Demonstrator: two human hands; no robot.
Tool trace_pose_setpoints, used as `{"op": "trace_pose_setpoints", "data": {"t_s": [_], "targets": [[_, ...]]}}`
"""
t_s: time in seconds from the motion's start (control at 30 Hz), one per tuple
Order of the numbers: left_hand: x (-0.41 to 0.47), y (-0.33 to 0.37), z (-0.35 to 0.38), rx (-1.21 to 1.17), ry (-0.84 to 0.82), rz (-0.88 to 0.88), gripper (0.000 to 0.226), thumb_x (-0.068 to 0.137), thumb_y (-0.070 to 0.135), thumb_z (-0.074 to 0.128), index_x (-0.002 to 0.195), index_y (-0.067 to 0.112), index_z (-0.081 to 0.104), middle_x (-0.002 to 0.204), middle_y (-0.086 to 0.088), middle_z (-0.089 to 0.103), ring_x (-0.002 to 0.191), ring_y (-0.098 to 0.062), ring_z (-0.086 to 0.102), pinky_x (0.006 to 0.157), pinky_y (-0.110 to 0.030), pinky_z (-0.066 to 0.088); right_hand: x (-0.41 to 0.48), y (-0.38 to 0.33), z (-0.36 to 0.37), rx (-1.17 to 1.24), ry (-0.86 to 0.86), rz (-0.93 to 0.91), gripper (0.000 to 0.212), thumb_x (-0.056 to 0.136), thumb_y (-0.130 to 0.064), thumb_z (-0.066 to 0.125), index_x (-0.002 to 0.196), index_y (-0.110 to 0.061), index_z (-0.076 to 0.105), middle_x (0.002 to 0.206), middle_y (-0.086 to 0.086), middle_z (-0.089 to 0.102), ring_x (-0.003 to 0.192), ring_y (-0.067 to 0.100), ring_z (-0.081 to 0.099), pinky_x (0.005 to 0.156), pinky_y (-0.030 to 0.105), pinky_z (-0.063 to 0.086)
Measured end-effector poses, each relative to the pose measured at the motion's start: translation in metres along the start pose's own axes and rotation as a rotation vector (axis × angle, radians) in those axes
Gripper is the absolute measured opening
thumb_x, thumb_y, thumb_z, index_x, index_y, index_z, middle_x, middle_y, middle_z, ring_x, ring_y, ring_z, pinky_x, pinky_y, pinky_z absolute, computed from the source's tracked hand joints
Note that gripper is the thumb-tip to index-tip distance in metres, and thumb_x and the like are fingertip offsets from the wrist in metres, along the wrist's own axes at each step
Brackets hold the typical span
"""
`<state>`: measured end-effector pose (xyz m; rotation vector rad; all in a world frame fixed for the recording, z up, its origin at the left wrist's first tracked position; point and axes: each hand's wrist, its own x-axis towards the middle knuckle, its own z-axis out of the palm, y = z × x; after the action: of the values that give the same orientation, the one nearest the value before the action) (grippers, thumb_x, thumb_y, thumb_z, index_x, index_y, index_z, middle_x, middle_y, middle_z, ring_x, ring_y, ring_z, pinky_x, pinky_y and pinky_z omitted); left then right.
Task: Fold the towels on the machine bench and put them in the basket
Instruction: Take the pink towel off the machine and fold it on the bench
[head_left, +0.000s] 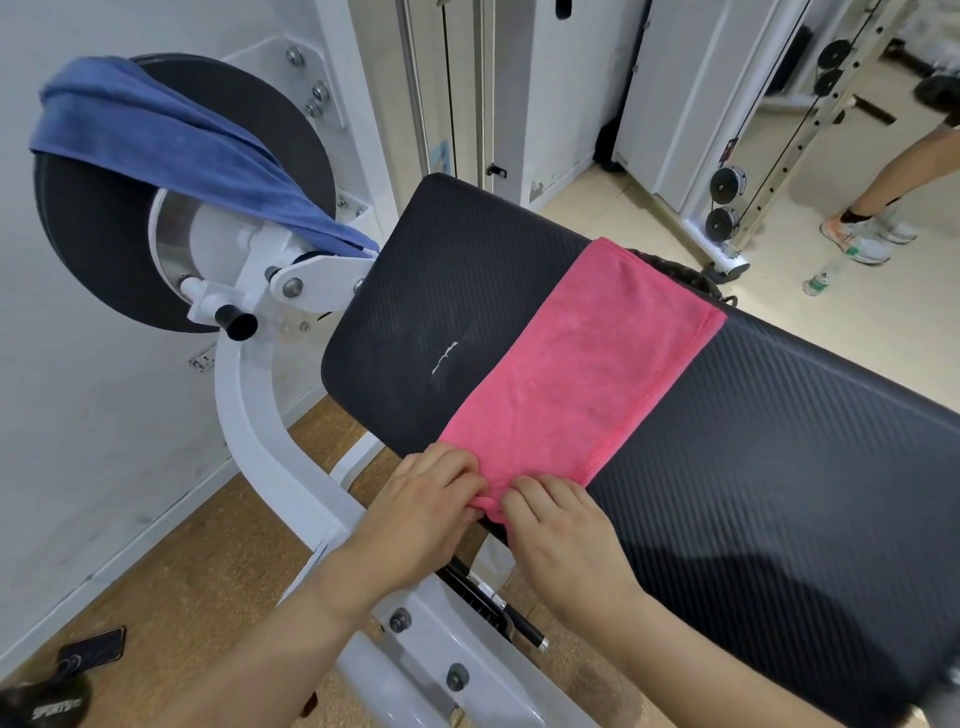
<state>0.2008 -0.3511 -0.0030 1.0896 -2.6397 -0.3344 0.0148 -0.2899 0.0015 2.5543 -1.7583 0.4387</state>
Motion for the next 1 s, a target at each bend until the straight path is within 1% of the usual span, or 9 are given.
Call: {"op": "trace_pose_setpoints", "data": {"t_s": [0.1, 0.23, 0.33, 0.4, 0.47, 0.57, 0.67, 0.87, 1.0], "targets": [[-0.001, 0.004, 0.000, 0.026, -0.060, -0.066, 0.043, 0.071, 0.026, 0.076, 0.110, 0.022, 0.058, 0.117, 0.007, 0.051, 0.112, -0.014, 0.047, 0.092, -0.029, 0.041, -0.001, 0.004, -0.005, 0.068, -0.027, 0.003, 0.006, 0.081, -0.017, 0.065, 0.086, -0.018, 0.061, 0.084, -0.003, 0.063, 0.076, 0.017, 0.059, 0.079, 0.029, 0.052], [0.003, 0.004, 0.006, 0.005, 0.009, -0.087, 0.031, 0.070, 0.009, 0.078, 0.095, 0.027, 0.070, 0.093, 0.011, 0.063, 0.090, -0.012, 0.057, 0.076, -0.027, 0.046, -0.004, 0.005, -0.018, 0.107, -0.102, 0.012, 0.018, 0.079, -0.020, 0.069, 0.076, -0.022, 0.051, 0.071, -0.009, 0.055, 0.061, 0.012, 0.052, 0.063, 0.023, 0.044], [-0.003, 0.007, 0.003, 0.048, -0.101, -0.039, 0.033, 0.062, 0.013, 0.085, 0.082, 0.035, 0.073, 0.075, 0.017, 0.061, 0.077, -0.008, 0.057, 0.069, -0.024, 0.045, -0.008, -0.001, -0.031, 0.110, -0.200, -0.019, 0.017, 0.087, -0.032, 0.057, 0.074, -0.023, 0.050, 0.067, -0.009, 0.055, 0.056, 0.014, 0.053, 0.051, 0.029, 0.047], [-0.009, 0.011, 0.000, 0.096, -0.195, -0.011, 0.032, 0.058, 0.020, 0.087, 0.078, 0.039, 0.072, 0.070, 0.018, 0.057, 0.075, -0.006, 0.055, 0.066, -0.021, 0.041, -0.005, -0.004, -0.041, 0.194, -0.368, 0.014, 0.035, 0.094, -0.047, 0.030, 0.083, -0.023, 0.053, 0.079, -0.006, 0.059, 0.068, 0.019, 0.057, 0.059, 0.035, 0.048], [-0.015, 0.014, 0.000, 0.109, -0.233, 0.013, 0.028, 0.060, 0.026, 0.085, 0.080, 0.040, 0.072, 0.072, 0.019, 0.057, 0.078, -0.006, 0.052, 0.065, -0.021, 0.040, -0.001, -0.001, -0.048, 0.234, -0.405, 0.026, 0.041, 0.091, -0.050, 0.024, 0.095, -0.023, 0.055, 0.095, -0.005, 0.060, 0.084, 0.021, 0.059, 0.072, 0.039, 0.049], [-0.025, 0.017, -0.003, 0.093, -0.268, 0.015, 0.025, 0.066, 0.018, 0.077, 0.083, 0.036, 0.071, 0.089, 0.020, 0.060, 0.094, -0.007, 0.052, 0.070, -0.024, 0.046, 0.014, 0.014, -0.053, 0.022, -0.148, 0.036, 0.033, 0.083, -0.032, 0.047, 0.109, -0.020, 0.064, 0.121, 0.004, 0.063, 0.113, 0.027, 0.059, 0.090, 0.042, 0.052], [-0.028, 0.019, -0.014, 0.041, -0.330, 0.006, 0.036, 0.069, 0.008, 0.064, 0.095, 0.032, 0.069, 0.108, 0.020, 0.060, 0.112, -0.004, 0.049, 0.085, -0.028, 0.048, 0.027, 0.029, -0.049, -0.055, -0.128, 0.118, 0.056, 0.076, -0.026, 0.067, 0.130, -0.017, 0.058, 0.140, 0.011, 0.052, 0.131, 0.032, 0.048, 0.100, 0.046, 0.044], [-0.021, 0.019, -0.042, -0.087, -0.544, -0.087, 0.039, 0.079, 0.001, 0.045, 0.098, 0.030, 0.063, 0.089, 0.009, 0.064, 0.086, -0.011, 0.057, 0.077, -0.035, 0.051, 0.026, 0.041, -0.041, -0.127, -0.237, 0.089, 0.067, 0.067, -0.025, 0.079, 0.131, -0.017, 0.059, 0.146, 0.017, 0.045, 0.135, 0.036, 0.043, 0.103, 0.053, 0.039], [0.019, 0.024, -0.077, -0.108, -0.505, -0.084, 0.017, 0.091, 0.012, 0.046, 0.091, 0.026, 0.055, 0.087, 0.006, 0.062, 0.083, -0.013, 0.057, 0.075, -0.038, 0.049, 0.035, 0.037, -0.066, 0.323, -0.249, 0.146, 0.055, 0.092, -0.050, 0.041, 0.141, -0.025, 0.046, 0.154, 0.002, 0.035, 0.144, 0.020, 0.027, 0.117, 0.042, 0.025]]}}
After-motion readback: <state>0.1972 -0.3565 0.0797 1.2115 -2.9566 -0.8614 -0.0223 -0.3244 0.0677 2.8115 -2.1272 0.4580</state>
